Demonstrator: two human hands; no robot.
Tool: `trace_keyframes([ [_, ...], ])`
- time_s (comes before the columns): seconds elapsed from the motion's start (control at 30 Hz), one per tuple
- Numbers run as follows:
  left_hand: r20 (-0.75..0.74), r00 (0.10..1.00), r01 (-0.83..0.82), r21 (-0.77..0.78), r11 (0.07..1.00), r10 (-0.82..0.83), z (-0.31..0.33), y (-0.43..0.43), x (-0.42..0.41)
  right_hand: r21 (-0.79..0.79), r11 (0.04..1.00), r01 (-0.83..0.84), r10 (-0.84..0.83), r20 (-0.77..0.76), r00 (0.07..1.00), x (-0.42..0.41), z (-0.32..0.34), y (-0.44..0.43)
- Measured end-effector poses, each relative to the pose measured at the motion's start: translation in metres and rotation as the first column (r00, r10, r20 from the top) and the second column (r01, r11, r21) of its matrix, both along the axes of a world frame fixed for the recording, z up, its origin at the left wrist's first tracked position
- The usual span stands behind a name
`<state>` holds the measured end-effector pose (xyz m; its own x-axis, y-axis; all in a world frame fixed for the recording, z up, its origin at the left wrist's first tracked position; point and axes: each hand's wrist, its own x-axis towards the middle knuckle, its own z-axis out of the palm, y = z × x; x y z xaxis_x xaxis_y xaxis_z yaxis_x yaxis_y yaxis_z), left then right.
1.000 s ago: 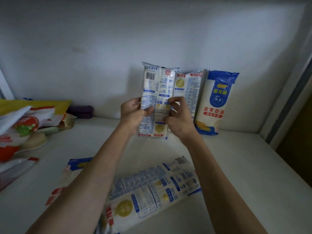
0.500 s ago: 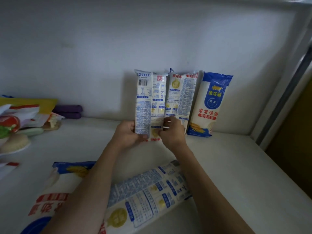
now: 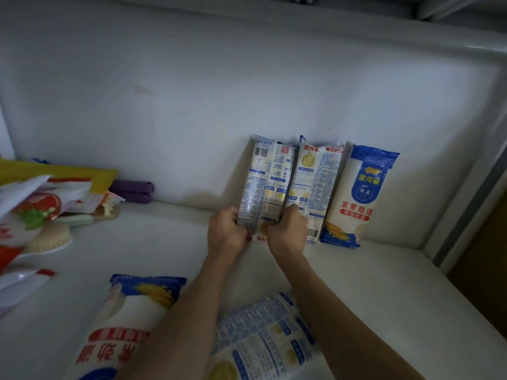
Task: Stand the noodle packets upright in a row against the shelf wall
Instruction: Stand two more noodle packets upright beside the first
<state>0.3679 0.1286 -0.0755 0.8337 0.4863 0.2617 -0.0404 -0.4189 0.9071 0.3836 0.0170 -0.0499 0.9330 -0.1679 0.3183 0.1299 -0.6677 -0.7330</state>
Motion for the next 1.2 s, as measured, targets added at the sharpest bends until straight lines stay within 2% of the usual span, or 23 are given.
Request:
trace_keyframes([
  [0.1,-0.018,0.993,-0.120,0.022,0.992,0.121,0.000,-0.002,-0.001,-0.030,0.999,0.021,-0.020,0.031,0.999,0.003,-0.002,0.004],
  [0.2,-0.077,0.978,-0.196,-0.032,0.980,0.193,-0.002,-0.002,-0.002,-0.073,0.996,0.045,-0.041,0.048,0.998,0.005,-0.003,0.007],
  [0.4,-0.106,0.986,-0.140,-0.084,0.987,0.131,-0.006,0.000,0.009,-0.063,0.997,0.034,-0.035,-0.006,0.999,0.012,-0.004,0.005],
  [0.67,-0.090,0.993,-0.076,-0.005,0.997,0.076,-0.013,0.000,0.017,-0.078,0.995,0.055,-0.057,-0.032,0.998,0.016,0.003,0.004],
  [0.83,-0.094,0.993,-0.078,-0.021,0.997,0.076,-0.012,0.000,0.014,-0.046,0.998,0.045,-0.049,-0.087,0.995,0.005,0.006,-0.007],
  [0.93,-0.045,0.997,-0.070,-0.040,0.997,0.068,-0.010,0.000,0.003,-0.078,0.997,0.000,-0.008,-0.096,0.995,-0.014,0.004,-0.015],
  [1.1,-0.213,0.969,0.122,-0.044,0.992,-0.128,0.022,-0.001,-0.028,-0.188,0.968,-0.164,0.128,-0.192,0.973,-0.053,0.015,-0.016],
  [1.2,-0.226,0.961,0.162,0.001,0.987,-0.157,0.045,0.001,-0.058,-0.191,0.963,-0.192,0.154,-0.198,0.968,-0.078,0.031,-0.014],
])
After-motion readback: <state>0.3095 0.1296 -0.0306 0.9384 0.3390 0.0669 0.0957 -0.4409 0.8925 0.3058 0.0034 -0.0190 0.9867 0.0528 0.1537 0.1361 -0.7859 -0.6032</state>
